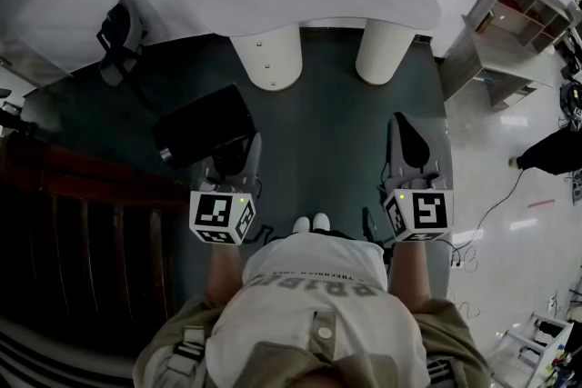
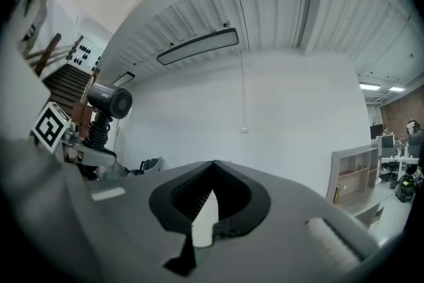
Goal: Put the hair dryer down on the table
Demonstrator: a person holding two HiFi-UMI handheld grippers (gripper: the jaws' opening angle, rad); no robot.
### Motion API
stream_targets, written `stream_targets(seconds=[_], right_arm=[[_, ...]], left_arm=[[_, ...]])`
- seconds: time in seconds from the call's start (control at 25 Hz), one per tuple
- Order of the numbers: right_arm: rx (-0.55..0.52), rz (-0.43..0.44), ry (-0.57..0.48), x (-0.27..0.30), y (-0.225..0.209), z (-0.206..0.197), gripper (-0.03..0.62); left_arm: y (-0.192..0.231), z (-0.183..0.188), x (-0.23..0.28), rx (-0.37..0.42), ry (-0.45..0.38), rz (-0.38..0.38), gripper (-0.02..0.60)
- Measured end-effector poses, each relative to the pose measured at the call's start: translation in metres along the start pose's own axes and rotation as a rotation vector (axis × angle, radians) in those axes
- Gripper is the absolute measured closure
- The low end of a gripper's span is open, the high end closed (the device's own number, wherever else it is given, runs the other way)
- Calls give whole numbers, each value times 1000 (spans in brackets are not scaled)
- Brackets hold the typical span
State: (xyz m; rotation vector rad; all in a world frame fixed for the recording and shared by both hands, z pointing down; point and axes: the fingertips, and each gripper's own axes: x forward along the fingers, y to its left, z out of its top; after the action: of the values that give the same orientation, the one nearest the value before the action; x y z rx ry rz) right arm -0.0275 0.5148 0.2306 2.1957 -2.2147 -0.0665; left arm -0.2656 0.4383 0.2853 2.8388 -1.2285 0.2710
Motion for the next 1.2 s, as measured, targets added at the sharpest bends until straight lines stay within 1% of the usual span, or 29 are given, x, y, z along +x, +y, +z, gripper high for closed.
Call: stream_targets(seconds=[0.2,0.36,0.44,0.6,0.64,0.68,0.72,0.88,1.0,1.2], right_arm=[[5,4,6,-1,-11,-2,597],[29,11,-13,-1,-20,0,597],[68,14,-36,-3,-27,3,597],[192,21,-123,-4,-43,16,592],[217,30,-143,-3,-45,18,563],[236,42,-158,-2,-46,20,465],[252,52,-170,-1,-47,21,384],[285,62,-184,5,-50,20,318],[306,73,-173,16,-47,13,301],[316,65,-144,43,-45,-3,295]], left_arm=[[-8,1,7,-5,7,5,477],[-14,0,12,-4,11,13,477],[-18,-1,12,-5,15,17,477],[-20,1,14,-6,22,26,477],[-19,1,15,-6,24,28,477],[-18,1,17,-6,27,30,477],[-17,0,18,-6,30,31,477],[-12,-3,24,-3,44,38,477],[-5,-7,32,-3,53,35,476],[15,-13,55,5,61,24,477]])
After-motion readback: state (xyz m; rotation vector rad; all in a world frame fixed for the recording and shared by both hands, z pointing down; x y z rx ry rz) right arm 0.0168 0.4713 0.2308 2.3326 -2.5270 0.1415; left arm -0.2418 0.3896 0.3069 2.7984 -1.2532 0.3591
